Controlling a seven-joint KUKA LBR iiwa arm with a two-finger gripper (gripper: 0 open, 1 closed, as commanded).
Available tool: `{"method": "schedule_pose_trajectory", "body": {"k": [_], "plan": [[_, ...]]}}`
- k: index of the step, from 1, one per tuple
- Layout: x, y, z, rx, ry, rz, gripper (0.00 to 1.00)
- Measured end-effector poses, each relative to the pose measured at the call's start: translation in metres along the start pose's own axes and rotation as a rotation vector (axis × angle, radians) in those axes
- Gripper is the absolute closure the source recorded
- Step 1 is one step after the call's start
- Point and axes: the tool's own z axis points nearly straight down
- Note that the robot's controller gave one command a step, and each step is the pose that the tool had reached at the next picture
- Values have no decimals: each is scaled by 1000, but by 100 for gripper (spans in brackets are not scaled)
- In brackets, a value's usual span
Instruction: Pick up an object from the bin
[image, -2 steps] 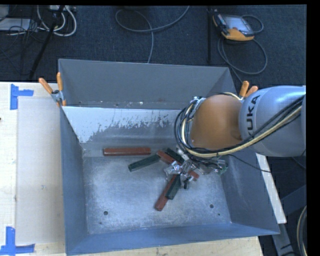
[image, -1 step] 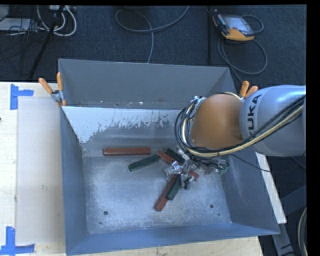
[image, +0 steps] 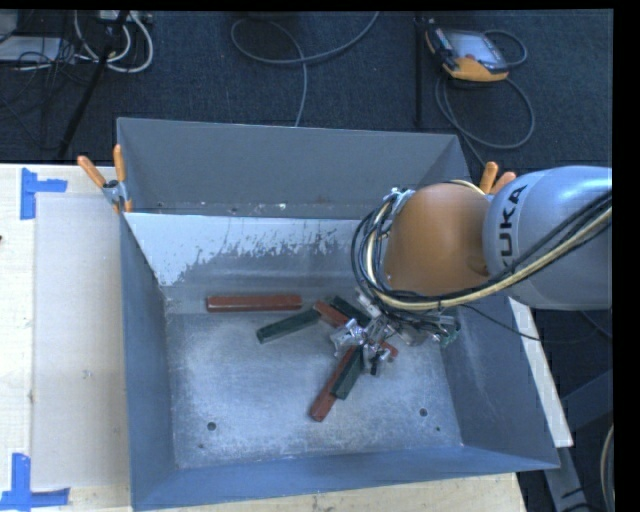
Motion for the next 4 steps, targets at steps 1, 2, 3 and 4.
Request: {"method": "schedule_pose_trajectory", "body": {"k": [1,2,3,4], "plan": [[1,1,-9,-2,3,1,100],[1,2,-30,-4,5,1,100],[-1,1,-49,1,-1,1,100],[-1,1,-62,1,-1,2,100]]}}
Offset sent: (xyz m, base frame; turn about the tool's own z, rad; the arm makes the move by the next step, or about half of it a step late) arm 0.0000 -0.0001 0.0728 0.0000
